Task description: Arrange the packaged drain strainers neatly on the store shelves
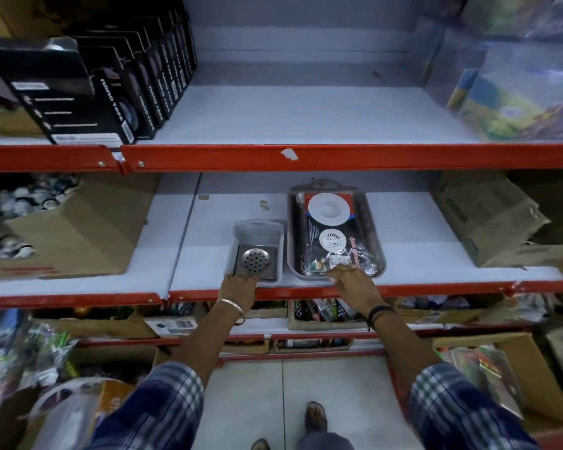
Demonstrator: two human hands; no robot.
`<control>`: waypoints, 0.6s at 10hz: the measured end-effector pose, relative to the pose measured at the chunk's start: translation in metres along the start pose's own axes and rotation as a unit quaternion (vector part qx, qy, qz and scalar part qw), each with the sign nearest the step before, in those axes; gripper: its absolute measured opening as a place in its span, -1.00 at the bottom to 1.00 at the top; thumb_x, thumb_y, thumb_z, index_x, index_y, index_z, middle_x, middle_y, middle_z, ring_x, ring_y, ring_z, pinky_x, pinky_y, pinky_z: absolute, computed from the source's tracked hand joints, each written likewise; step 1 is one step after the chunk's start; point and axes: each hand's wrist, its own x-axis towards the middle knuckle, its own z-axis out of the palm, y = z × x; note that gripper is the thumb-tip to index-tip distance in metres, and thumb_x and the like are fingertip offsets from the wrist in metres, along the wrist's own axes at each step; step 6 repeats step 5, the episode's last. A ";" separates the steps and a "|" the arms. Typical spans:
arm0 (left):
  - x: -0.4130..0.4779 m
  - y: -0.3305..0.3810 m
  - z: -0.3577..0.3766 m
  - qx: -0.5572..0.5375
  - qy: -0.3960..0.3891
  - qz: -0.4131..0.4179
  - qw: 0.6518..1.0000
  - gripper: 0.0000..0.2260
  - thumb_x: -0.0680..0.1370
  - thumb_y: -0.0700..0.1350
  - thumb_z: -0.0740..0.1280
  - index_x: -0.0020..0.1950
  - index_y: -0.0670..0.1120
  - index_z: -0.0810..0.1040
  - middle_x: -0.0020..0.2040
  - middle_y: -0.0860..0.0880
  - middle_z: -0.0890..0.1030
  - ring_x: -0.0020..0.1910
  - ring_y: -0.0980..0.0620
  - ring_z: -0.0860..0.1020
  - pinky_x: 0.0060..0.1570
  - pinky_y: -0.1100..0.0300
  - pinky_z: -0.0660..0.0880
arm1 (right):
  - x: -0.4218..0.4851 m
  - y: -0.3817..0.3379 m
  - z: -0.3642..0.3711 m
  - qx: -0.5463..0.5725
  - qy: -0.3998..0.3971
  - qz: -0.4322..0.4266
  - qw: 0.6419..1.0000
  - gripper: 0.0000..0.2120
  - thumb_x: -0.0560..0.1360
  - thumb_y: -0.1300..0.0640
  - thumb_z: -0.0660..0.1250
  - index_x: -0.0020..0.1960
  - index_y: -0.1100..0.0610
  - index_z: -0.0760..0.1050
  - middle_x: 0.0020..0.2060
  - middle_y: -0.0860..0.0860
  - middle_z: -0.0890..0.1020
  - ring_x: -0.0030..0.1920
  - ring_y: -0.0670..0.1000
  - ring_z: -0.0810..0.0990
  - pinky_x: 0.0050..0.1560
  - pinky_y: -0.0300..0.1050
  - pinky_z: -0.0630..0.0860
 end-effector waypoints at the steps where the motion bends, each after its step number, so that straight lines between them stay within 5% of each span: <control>1: -0.012 -0.003 0.004 -0.057 -0.014 0.003 0.998 -0.56 0.50 -0.33 0.15 0.36 -0.08 0.38 0.18 -0.19 0.60 0.18 -0.18 0.53 0.20 -0.02 0.46 | -0.017 0.001 0.007 -0.015 0.005 -0.012 1.000 -0.68 0.53 0.28 0.20 0.24 0.11 0.52 0.12 0.08 0.63 0.10 0.11 0.57 0.18 -0.01 0.52; 3: -0.023 -0.001 -0.017 -0.093 -0.024 0.016 0.995 -0.69 0.59 -0.19 0.13 0.33 -0.16 0.39 0.23 -0.23 0.54 0.22 -0.19 0.49 0.21 -0.02 0.43 | -0.020 -0.014 -0.008 -0.007 -0.053 0.035 0.998 -0.73 0.56 0.20 0.16 0.22 0.13 0.50 0.15 0.10 0.58 0.14 0.12 0.56 0.20 -0.01 0.49; 4: -0.028 0.007 -0.044 -0.126 0.055 0.039 0.990 -0.70 0.57 -0.15 0.16 0.30 -0.13 0.41 0.28 -0.19 0.52 0.27 -0.16 0.46 0.23 -0.02 0.42 | -0.025 -0.033 -0.031 -0.002 -0.039 0.035 0.999 -0.69 0.56 0.18 0.16 0.29 0.11 0.43 0.23 0.12 0.54 0.19 0.15 0.54 0.25 0.03 0.46; 5: -0.024 0.016 -0.085 -0.149 0.188 0.086 0.967 -0.64 0.57 -0.15 0.18 0.38 -0.11 0.36 0.39 -0.15 0.43 0.41 -0.12 0.35 0.39 -0.02 0.29 | -0.020 -0.056 -0.065 0.011 0.118 -0.009 0.993 -0.65 0.56 0.17 0.18 0.35 0.13 0.39 0.30 0.12 0.52 0.27 0.16 0.50 0.33 0.09 0.38; 6: -0.024 0.016 -0.085 -0.149 0.188 0.086 0.967 -0.64 0.57 -0.15 0.18 0.38 -0.11 0.36 0.39 -0.15 0.43 0.41 -0.12 0.35 0.39 -0.02 0.29 | -0.020 -0.056 -0.065 0.011 0.118 -0.009 0.993 -0.65 0.56 0.17 0.18 0.35 0.13 0.39 0.30 0.12 0.52 0.27 0.16 0.50 0.33 0.09 0.38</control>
